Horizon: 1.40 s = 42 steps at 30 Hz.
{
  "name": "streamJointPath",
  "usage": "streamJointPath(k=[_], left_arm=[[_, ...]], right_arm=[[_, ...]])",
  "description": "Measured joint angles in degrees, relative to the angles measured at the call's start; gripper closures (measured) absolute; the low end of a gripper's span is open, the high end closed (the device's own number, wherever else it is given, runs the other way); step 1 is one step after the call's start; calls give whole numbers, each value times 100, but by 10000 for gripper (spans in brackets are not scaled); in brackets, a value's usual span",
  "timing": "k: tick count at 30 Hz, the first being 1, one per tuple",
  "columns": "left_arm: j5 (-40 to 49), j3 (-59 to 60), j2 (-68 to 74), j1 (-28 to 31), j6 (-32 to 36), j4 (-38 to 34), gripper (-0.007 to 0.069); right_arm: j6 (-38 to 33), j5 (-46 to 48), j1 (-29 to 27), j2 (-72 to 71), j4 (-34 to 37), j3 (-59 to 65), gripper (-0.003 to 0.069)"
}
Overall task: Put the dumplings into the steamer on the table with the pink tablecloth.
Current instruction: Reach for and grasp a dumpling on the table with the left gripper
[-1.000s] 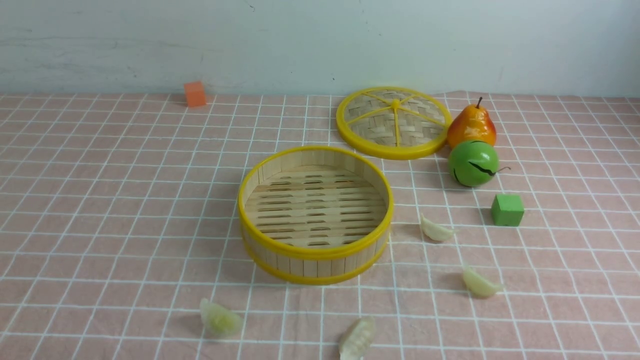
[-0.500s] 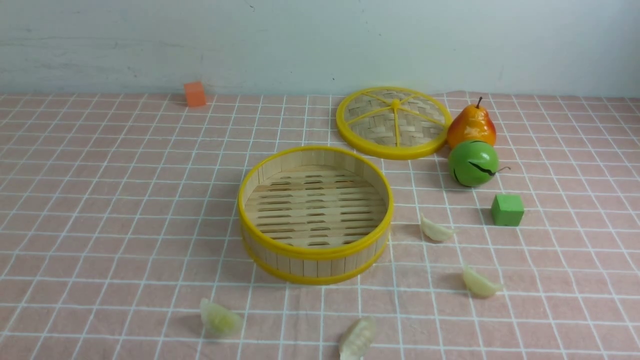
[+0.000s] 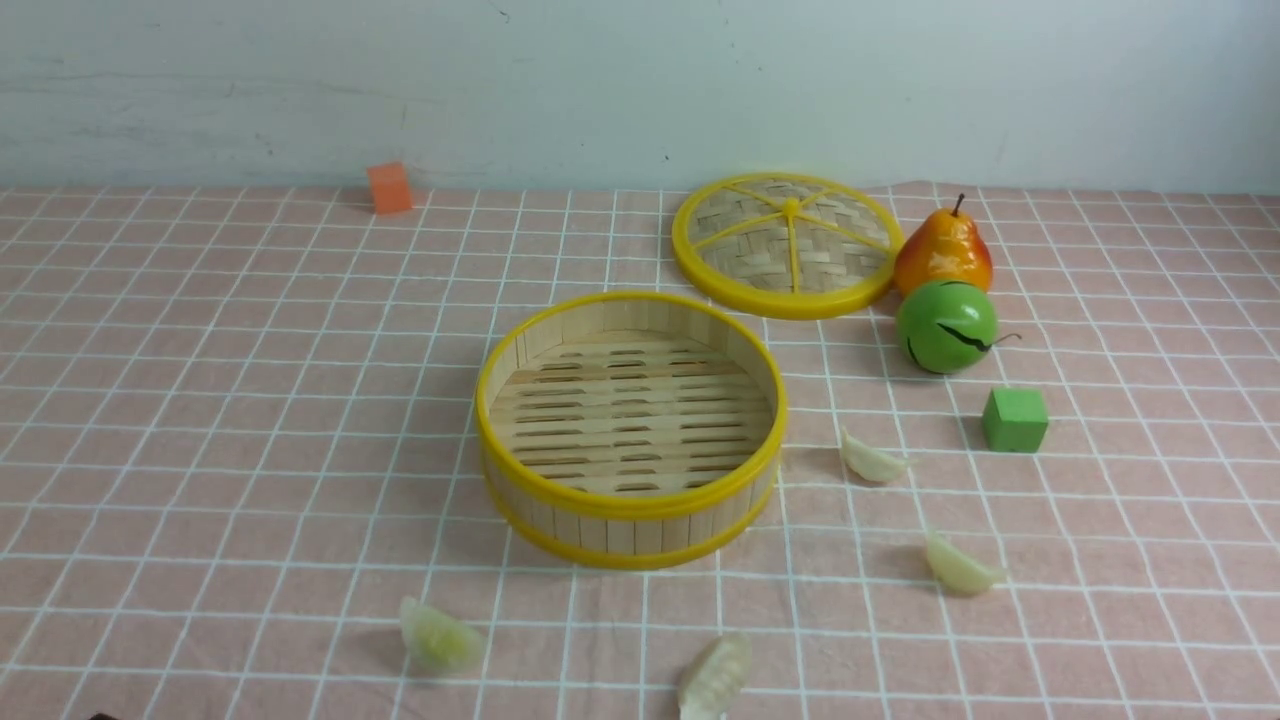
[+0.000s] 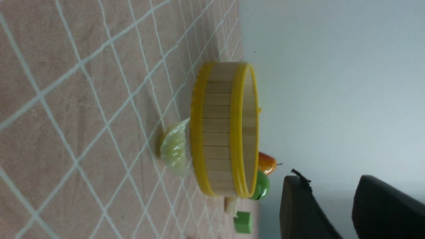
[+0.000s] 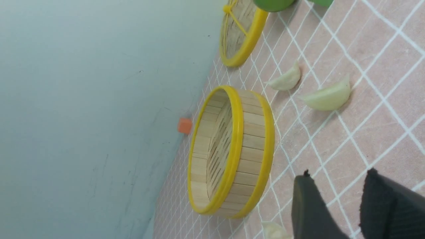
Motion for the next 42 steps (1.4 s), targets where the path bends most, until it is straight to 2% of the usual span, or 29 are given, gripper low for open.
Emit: streamJointPath(k=[2, 3, 4, 7, 8, 10, 12, 14, 17, 20, 21, 24, 25, 26, 27, 28, 30, 32, 33, 34, 35, 36, 38, 42], left_arm=[[226, -401, 0, 0, 886, 6, 392], [226, -401, 0, 0, 959, 6, 393], [362, -739, 14, 0, 1441, 62, 415], [828, -1474, 580, 0, 1807, 512, 498], [865, -1521, 639, 0, 1817, 556, 506], [1335, -2065, 1373, 0, 1903, 1114, 599], [1843, -2666, 2179, 0, 2035, 1715, 638], [2358, -3109, 2764, 0, 2248, 2111, 638], [3202, -3831, 3783, -52, 2628, 2715, 638], [3581, -4246, 4546, -460, 2736, 3125, 638], [3627, -4379, 4865, -755, 2739, 3259, 638], [3608, -4650, 5687, -1580, 2596, 3622, 638], [3605, -4664, 5738, -1626, 2549, 3645, 638], [3560, -4791, 6147, -1944, 2354, 3844, 634], [3552, -4808, 6249, -1977, 2326, 3868, 631], [3473, -4930, 6601, -2194, 2082, 4041, 608], [3324, -5069, 7077, -2359, 1830, 4147, 550], [3102, -5193, 7502, -2457, 1638, 4158, 465], [3076, -5205, 7542, -2465, 1621, 4158, 455], [2906, -5263, 7800, -2487, 1504, 4122, 382], [2726, -5302, 7968, -2504, 1392, 4077, 316], [2668, -5313, 8034, -2505, 1368, 4062, 306], [2273, -5338, 8430, -2505, 1055, 4011, 166], [1738, -5338, 9005, -2505, 483, 3987, 47]], right_arm=[[-401, -19, 1, 0, 10, 0, 420], [-445, -17, 1, 0, 17, 0, 420], [-762, -30, 1, 0, 62, -5, 420], [-1562, -22, 1, 12, 71, -268, 441], [-1608, -22, 1, 19, 71, -327, 451], [-2121, -27, 1, 350, -49, -737, 538], [-2529, 13, 1, 920, -290, -1206, 635], [-2946, 147, 1, 1574, -596, -1723, 673], [-3667, 701, 1, 2680, -1107, -2671, 679], [-4220, 1711, 103, 3847, -1557, -3761, 679], [-4280, 1985, 195, 4136, -1645, -3938, 679], [-4370, 2841, 951, 5145, -2095, -4734, 674], [-4370, 2882, 1016, 5200, -2139, -4734, 674], [-4354, 3187, 1580, 5598, -2519, -4985, 671], [-4347, 3219, 1655, 5642, -2567, -5035, 671], [-4200, 3478, 2305, 6009, -3035, -5190, 669], [-3929, 3670, 2876, 6284, -3536, -5301, 669], [-3586, 3787, 3320, 6471, -4020, -5334, 669], [-3552, 3796, 3398, 6481, -4124, -5334, 669], [-3282, 3846, 3647, 6531, -4498, -5338, 669], [-3154, 3845, 3727, 6538, -4661, -5338, 669], [-3092, 3851, 3743, 6538, -4695, -5340, 669], [-2805, 3890, 3830, 6538, -5085, -5359, 668], [-2702, 3925, 3830, 6538, -5303, -5370, 664]])
